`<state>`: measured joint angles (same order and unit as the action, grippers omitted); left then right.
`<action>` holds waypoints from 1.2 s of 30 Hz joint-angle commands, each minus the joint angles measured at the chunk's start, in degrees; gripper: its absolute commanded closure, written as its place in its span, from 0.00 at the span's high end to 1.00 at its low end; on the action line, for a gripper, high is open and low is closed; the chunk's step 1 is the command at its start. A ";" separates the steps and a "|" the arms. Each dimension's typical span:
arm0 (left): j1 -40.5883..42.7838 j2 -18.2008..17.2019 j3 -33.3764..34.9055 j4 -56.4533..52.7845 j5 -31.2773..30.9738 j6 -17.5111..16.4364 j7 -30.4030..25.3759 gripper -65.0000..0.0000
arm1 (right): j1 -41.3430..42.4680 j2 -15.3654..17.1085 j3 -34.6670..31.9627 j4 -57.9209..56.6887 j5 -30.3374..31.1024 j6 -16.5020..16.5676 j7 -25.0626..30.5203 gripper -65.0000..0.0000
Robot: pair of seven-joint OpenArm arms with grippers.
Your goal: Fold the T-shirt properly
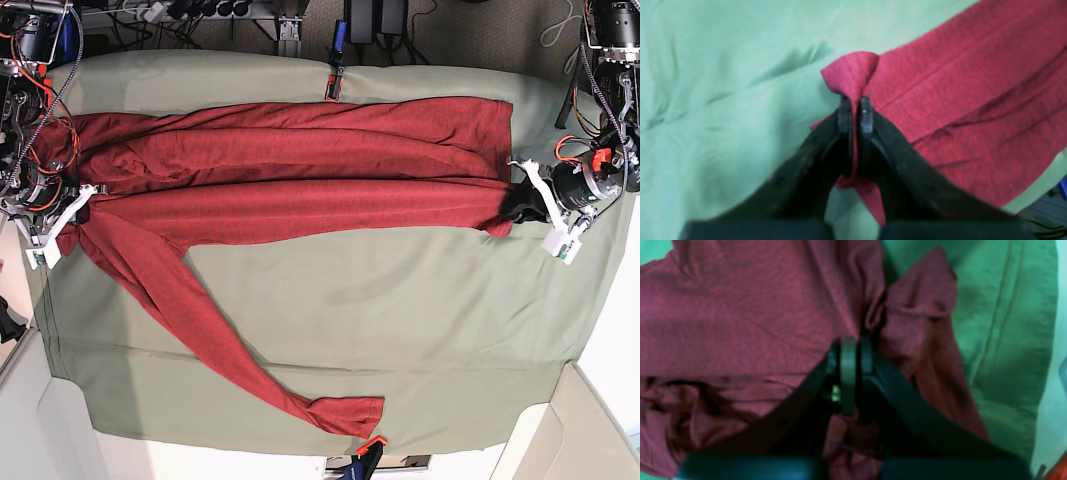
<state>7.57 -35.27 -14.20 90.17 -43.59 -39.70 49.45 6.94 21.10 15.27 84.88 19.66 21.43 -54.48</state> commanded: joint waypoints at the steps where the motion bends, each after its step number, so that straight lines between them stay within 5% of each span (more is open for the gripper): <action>1: -0.61 -1.22 -0.50 0.87 -0.52 -0.30 -0.79 0.00 | 0.72 1.01 0.50 0.61 -0.13 -0.04 0.57 0.00; 5: 0.24 -1.22 -0.48 0.87 -0.57 -0.30 -0.52 0.05 | 0.31 0.76 0.50 -0.94 -0.11 -0.04 0.44 0.00; 9: 1.16 -0.96 -0.48 0.87 -0.83 -0.30 -0.57 0.45 | 0.31 0.63 0.46 -1.11 2.29 -0.66 0.68 0.46; 11: 1.36 -0.59 -0.48 0.87 -0.98 -0.30 -0.50 0.56 | 0.33 0.63 0.46 -1.09 2.49 -0.66 1.14 0.56; 18: 1.49 -0.63 -0.50 0.87 -4.87 -0.30 0.61 0.56 | 2.36 0.26 0.68 1.31 3.72 -0.76 2.38 0.56; 28: 1.53 -0.63 -0.50 0.87 -5.07 -0.30 1.66 0.56 | 14.08 -6.56 0.20 1.25 2.62 -1.09 5.68 0.56; 31: 1.51 -0.63 -0.50 0.87 -5.27 -0.30 1.60 0.56 | 18.45 -9.62 -1.95 -4.17 -1.51 -1.31 10.16 0.56; 36: 1.51 -0.63 -0.48 0.87 -6.21 -0.30 1.60 0.56 | 26.25 -14.05 -6.19 -19.65 -12.98 -6.82 18.53 0.56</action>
<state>9.65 -34.81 -14.20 90.17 -48.73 -39.70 51.88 31.57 6.55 8.91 63.94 6.31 14.76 -36.82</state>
